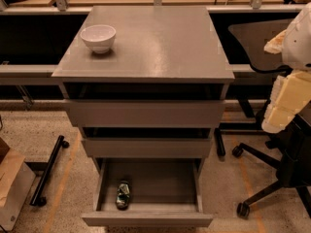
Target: Pick green can from bottom drawer and place on counter
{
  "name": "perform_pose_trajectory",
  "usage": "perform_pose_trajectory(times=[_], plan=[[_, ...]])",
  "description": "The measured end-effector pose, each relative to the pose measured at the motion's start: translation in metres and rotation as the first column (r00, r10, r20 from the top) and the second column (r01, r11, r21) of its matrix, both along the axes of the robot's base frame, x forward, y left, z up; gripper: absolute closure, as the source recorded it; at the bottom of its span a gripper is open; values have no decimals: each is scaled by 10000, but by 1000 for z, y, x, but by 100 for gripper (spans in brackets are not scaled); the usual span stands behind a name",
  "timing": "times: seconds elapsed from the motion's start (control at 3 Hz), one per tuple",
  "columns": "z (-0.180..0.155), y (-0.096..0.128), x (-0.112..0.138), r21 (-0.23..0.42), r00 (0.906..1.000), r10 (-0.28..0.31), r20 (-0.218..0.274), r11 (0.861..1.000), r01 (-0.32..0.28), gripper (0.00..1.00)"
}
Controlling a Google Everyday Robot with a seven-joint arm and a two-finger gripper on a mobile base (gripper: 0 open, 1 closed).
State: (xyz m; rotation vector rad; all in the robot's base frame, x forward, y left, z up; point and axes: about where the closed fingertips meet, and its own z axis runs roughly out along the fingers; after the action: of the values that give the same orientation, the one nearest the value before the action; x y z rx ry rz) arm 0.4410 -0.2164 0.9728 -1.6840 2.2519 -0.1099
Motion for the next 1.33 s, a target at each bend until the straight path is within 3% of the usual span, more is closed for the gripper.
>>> perform_pose_trajectory(times=[0.33, 0.67, 1.0, 1.33], plan=[[-19, 3, 6, -60, 9977, -674, -100, 9977, 674, 0], [-49, 15, 10, -181, 9868, -1617, 8, 9867, 1617, 0], [-54, 15, 8, -131, 9827, -1854, -51, 9826, 1853, 0], [-70, 15, 8, -120, 9714, -2300, -597, 9732, 2297, 0]])
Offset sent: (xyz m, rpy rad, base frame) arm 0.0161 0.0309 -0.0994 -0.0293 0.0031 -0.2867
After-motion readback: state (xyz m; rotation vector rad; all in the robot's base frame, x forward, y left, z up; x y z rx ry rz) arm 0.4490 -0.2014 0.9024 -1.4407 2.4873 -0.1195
